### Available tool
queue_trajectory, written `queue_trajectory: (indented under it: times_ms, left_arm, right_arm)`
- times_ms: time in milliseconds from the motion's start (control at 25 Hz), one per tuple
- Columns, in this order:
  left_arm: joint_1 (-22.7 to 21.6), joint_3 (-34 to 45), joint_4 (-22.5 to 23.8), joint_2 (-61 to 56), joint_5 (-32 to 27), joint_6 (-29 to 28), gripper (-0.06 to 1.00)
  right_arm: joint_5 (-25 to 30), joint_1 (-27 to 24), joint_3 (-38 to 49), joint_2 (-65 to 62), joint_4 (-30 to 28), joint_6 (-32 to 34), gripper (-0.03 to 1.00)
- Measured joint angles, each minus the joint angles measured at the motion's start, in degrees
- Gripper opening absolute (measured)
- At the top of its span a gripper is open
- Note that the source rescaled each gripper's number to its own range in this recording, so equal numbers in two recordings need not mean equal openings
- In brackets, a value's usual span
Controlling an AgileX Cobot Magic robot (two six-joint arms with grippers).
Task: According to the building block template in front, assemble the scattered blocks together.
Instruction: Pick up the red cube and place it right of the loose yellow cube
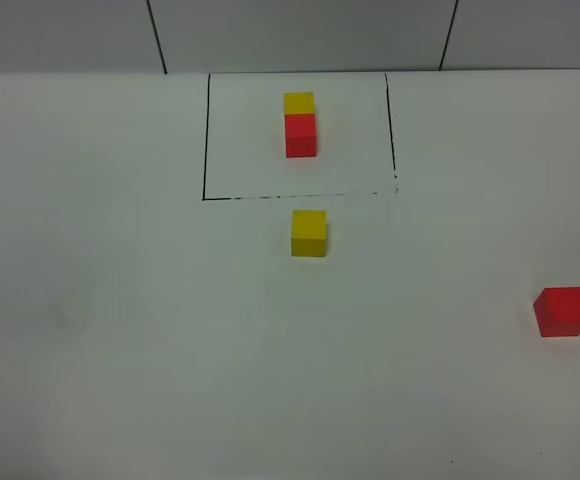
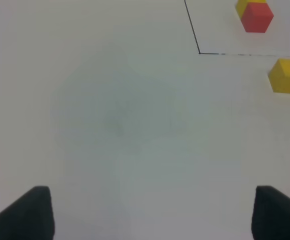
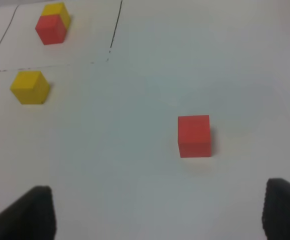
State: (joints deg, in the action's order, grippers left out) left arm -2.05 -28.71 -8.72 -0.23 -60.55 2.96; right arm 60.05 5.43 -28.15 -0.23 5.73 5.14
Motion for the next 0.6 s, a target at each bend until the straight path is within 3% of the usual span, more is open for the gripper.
queue_trajectory:
  times_ms: [400,600]
  left_arm:
    - [0.0,0.0,0.0,0.0,0.0,0.0,0.71]
    - [0.0,0.0,0.0,0.0,0.0,0.0,0.71]
  right_arm:
    - [-0.2,0.0,-0.1,1.0,0.0,1.2,0.75]
    - [-4.6,0.0,-2.4,20.6,-0.2,2.6,0.75]
